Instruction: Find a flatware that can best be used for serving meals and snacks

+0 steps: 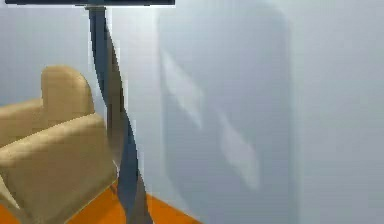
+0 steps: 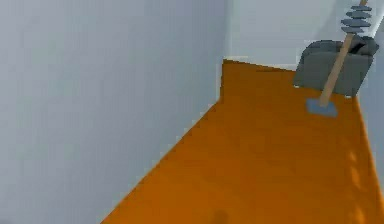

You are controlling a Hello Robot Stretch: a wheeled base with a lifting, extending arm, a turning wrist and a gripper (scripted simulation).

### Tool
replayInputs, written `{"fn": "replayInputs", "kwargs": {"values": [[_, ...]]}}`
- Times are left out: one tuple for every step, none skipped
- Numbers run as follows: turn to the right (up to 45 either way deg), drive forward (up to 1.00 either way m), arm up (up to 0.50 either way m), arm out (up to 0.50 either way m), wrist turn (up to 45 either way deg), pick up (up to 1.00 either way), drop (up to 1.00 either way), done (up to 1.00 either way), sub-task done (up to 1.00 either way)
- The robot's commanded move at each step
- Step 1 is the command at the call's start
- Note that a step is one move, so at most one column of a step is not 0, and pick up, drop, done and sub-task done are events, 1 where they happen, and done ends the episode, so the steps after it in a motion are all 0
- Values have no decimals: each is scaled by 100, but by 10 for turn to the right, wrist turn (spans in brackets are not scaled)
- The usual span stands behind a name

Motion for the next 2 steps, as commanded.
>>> {"fn": "replayInputs", "kwargs": {"values": [[450,0,0,0,0,0,0,0,0],[450,0,0,0,0,0,0,0,0]]}}
